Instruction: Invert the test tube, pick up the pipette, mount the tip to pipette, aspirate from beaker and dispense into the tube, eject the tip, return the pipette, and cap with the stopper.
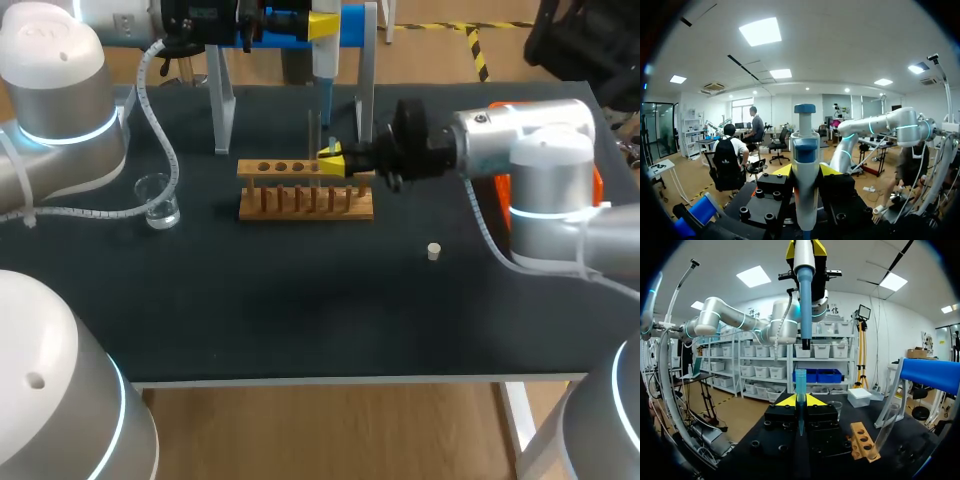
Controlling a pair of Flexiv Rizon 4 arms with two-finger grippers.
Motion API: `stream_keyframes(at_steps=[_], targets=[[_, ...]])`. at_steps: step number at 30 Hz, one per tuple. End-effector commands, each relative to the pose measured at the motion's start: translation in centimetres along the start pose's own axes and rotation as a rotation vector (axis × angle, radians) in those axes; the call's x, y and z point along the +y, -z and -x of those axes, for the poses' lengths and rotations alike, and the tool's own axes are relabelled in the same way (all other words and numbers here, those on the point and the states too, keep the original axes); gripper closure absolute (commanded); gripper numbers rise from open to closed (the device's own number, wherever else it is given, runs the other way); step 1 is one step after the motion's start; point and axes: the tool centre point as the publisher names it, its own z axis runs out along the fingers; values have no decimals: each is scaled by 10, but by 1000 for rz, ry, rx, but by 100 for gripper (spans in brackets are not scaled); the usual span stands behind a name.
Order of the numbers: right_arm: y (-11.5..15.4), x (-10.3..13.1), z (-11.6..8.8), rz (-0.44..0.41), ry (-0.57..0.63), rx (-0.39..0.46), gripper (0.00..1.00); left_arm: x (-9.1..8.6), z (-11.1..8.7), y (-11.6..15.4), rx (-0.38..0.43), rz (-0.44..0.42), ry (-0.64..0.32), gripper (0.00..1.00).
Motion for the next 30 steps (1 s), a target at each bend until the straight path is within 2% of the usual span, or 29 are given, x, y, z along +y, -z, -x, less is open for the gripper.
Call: stream_keyframes(at_steps=[1,30], targets=[[-3,-1,5,4,-3,0,100,1,-1,0,-3,-5,-2,100],[-8,8,7,12,8,5,100,1,-1,0,-3,-5,-2,100]])
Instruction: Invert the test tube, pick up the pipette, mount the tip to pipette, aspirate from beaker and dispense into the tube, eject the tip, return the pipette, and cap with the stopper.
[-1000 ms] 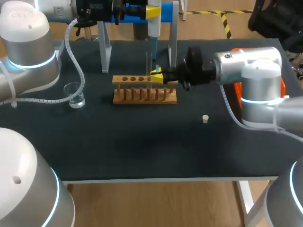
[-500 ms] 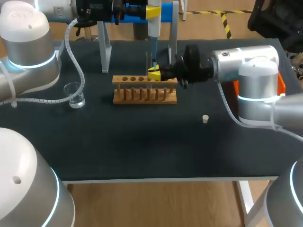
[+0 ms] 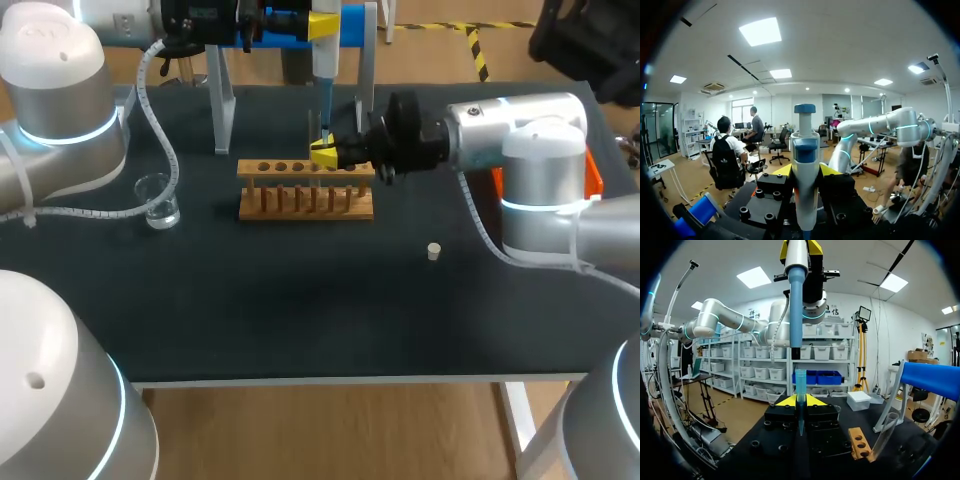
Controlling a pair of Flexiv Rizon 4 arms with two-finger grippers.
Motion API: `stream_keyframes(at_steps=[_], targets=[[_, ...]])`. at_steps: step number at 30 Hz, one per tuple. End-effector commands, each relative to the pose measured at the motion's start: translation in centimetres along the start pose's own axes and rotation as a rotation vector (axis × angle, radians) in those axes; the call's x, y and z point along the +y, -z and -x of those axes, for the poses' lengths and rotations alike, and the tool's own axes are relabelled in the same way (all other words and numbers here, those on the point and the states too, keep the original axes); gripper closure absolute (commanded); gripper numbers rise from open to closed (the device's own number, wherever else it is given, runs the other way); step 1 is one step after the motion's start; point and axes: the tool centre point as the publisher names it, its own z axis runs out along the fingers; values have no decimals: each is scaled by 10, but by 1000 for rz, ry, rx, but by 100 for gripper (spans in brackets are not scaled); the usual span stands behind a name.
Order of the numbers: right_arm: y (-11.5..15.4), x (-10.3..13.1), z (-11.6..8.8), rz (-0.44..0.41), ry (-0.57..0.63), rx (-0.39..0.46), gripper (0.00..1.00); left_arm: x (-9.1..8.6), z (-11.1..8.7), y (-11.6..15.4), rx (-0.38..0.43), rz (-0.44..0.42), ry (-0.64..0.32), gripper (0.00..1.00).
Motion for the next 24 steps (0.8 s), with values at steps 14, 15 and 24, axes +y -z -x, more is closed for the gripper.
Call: stream_keyframes(at_steps=[14,15,24], targets=[[1,6,-1,7,10,1,100,1,-1,0,-3,-5,-2,100],[1,6,-1,7,11,1,100,1,-1,0,-3,-5,-2,100],[0,10,-1,12,16,8,100,1,-1,0,-3,-5,-2,100]])
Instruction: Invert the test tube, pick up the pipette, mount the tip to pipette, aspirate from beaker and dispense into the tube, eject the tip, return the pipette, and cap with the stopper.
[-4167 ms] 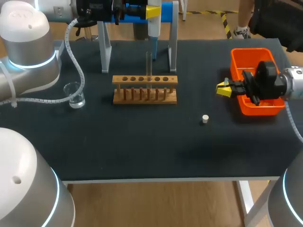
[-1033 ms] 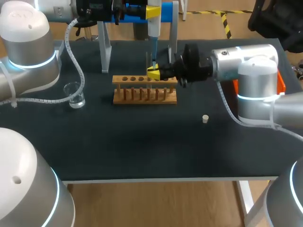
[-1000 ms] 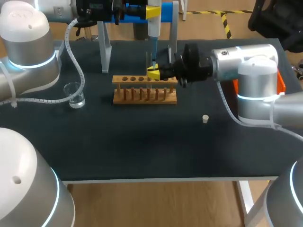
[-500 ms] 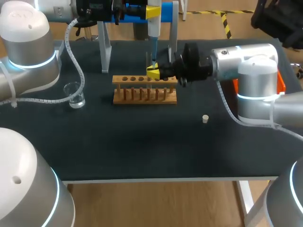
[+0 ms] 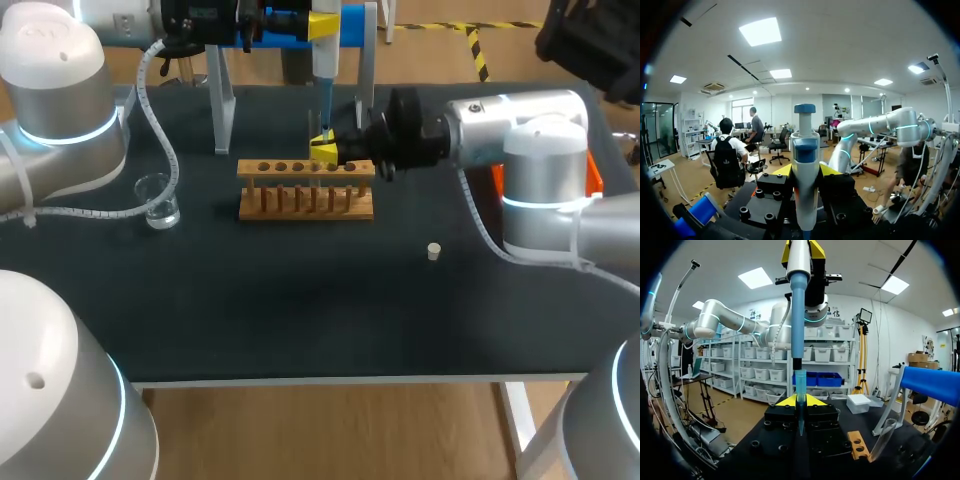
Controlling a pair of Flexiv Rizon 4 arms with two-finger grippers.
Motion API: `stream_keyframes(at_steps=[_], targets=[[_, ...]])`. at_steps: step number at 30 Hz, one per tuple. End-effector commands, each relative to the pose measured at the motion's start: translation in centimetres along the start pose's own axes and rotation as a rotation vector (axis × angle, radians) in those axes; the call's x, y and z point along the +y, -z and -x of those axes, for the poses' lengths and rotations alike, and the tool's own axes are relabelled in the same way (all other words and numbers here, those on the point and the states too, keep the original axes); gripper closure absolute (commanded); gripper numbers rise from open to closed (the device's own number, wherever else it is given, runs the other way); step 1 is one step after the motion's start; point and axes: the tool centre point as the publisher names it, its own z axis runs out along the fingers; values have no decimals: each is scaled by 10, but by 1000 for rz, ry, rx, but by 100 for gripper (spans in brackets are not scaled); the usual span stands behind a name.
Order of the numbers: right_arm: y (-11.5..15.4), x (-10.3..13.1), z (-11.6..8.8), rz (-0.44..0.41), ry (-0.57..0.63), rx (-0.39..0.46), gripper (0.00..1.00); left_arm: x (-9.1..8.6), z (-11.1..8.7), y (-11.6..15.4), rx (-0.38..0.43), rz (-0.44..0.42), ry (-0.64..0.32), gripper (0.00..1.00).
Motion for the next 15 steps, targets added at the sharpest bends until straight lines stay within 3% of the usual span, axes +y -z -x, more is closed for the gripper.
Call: stream_keyframes(at_steps=[1,15], targets=[[0,1,0,0,2,3,100,1,-1,0,-3,-5,-2,100],[-2,1,-2,-2,5,9,100,1,-1,0,-3,-5,-2,100]])
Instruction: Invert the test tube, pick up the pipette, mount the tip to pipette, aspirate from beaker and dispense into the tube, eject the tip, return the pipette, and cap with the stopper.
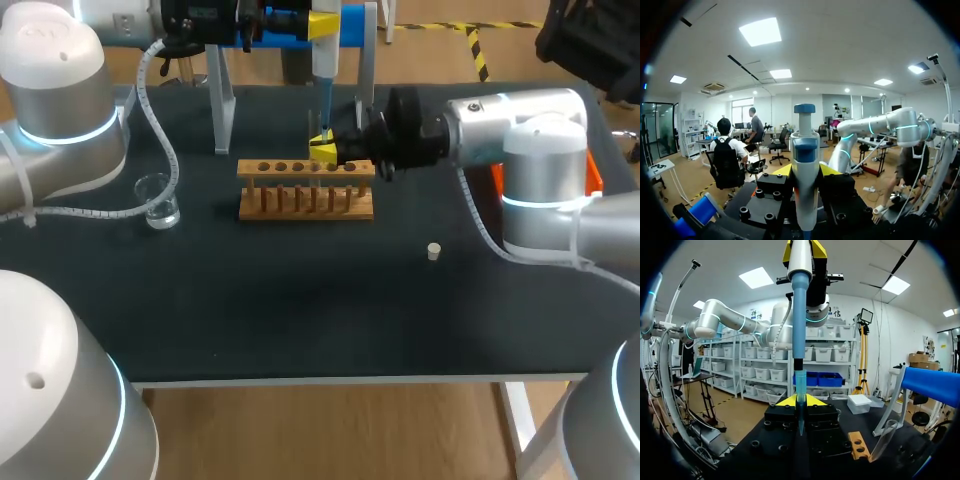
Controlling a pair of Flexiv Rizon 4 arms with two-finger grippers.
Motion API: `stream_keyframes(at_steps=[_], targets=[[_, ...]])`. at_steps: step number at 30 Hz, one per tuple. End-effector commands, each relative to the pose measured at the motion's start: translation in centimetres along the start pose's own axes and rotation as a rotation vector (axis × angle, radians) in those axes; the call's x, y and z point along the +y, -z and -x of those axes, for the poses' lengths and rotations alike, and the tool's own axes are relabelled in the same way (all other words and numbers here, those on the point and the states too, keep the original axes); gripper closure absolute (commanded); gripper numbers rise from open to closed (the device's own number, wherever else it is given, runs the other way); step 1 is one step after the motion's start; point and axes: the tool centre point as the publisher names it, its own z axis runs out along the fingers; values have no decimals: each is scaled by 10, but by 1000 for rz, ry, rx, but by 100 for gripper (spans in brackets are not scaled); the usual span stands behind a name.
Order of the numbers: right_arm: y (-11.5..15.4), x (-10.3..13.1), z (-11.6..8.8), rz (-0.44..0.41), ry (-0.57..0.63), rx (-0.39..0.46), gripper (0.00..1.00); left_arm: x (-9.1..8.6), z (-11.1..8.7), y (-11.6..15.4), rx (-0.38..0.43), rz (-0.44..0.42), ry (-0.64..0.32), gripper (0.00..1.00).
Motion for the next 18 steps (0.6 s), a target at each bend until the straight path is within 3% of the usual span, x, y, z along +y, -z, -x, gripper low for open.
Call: stream_keyframes(at_steps=[1,18], targets=[[0,0,-1,1,2,2,100,1,-1,-1,-3,-5,-2,100],[1,7,0,8,13,-4,100,1,-1,-1,-3,-5,-2,100]])
